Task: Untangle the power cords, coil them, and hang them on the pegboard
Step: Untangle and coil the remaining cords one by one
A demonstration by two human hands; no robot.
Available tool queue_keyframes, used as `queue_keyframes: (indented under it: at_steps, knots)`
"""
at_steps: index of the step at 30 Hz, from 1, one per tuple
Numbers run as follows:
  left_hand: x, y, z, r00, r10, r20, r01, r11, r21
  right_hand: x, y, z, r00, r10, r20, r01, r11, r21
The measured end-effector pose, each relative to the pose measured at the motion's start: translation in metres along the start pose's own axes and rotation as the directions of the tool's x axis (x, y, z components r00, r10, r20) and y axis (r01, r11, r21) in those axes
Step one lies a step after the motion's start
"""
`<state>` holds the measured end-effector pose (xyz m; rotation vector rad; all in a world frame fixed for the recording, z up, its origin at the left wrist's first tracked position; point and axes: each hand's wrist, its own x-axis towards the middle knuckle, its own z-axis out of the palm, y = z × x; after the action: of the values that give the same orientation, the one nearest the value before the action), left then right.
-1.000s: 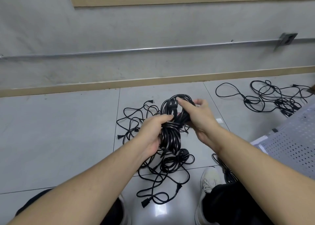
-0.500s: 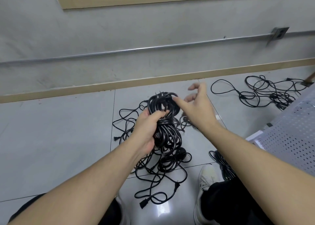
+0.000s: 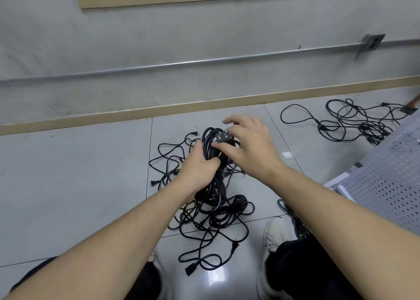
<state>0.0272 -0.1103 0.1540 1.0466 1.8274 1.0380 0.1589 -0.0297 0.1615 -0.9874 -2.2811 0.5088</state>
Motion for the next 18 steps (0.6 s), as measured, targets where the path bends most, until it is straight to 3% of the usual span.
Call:
queue_keyframes:
  at_steps: [5,8,11,14,18]
  knots:
    - [-0.004,0.007,-0.019,0.962,-0.139,0.234,0.114,0.987,0.115,-0.002,-0.001,0.005,0.976,-0.092,0.198,0.1,0.994,-0.032]
    - [-0.008,0.006,-0.03,0.941,-0.152,0.302,0.081,0.968,0.237,-0.002,-0.007,0.007,0.959,-0.091,0.268,0.088,0.996,0.024]
    - [-0.009,0.0,-0.034,0.905,-0.108,0.41,0.066,0.991,0.114,0.001,-0.01,0.01,0.952,-0.049,0.301,0.03,0.997,0.069]
    - [-0.005,-0.004,-0.035,0.911,-0.092,0.402,0.062,0.994,0.088,0.006,-0.009,0.013,0.97,-0.042,0.24,0.016,0.994,0.111]
    - [-0.003,-0.009,-0.031,0.912,-0.095,0.399,-0.053,0.938,0.343,-0.001,-0.003,0.016,0.943,-0.024,0.332,-0.022,0.99,0.136]
